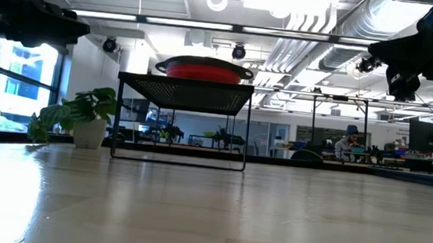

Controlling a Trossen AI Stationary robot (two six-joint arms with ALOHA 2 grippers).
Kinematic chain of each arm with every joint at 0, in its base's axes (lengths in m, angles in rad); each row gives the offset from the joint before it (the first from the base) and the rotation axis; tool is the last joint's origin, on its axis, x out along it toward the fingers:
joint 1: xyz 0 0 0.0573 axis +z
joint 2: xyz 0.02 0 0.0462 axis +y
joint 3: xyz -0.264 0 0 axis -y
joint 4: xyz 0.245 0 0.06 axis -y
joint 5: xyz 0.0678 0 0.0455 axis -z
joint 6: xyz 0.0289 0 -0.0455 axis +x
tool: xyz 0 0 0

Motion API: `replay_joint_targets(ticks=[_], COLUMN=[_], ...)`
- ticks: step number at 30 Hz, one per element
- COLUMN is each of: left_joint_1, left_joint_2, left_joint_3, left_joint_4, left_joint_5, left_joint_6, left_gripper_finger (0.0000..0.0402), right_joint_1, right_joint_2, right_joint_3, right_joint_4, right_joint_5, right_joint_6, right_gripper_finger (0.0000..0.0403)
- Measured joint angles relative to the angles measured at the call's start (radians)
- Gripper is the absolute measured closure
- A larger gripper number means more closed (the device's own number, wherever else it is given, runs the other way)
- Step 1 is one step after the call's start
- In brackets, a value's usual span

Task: Pick & Place Fruit
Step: Return to home position

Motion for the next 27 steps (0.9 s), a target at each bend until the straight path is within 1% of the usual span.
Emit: replay_joint_targets(ticks=[3, 14, 27], left_joint_1=[0.0, 0.0, 0.0], left_joint_2=[0.0, 0.0, 0.0], left_joint_3=[0.0, 0.0, 0.0], left_joint_4=[0.0, 0.0, 0.0], left_joint_5=[-0.002, -0.002, -0.001], left_joint_6=[0.0, -0.044, -0.042], left_gripper_finger=[0.0398, 0.0398, 0.0398], right_joint_1=[0.0, 0.0, 0.0], right_joint_2=[-0.001, 0.0, 0.008], right_joint_3=[0.0, -0.001, -0.001], right_joint_4=[-0.026, -0.054, -0.055], right_joint_5=[0.009, 0.02, 0.022], right_joint_6=[-0.02, -0.233, -0.237], right_gripper_finger=[0.0399, 0.0399, 0.0399])
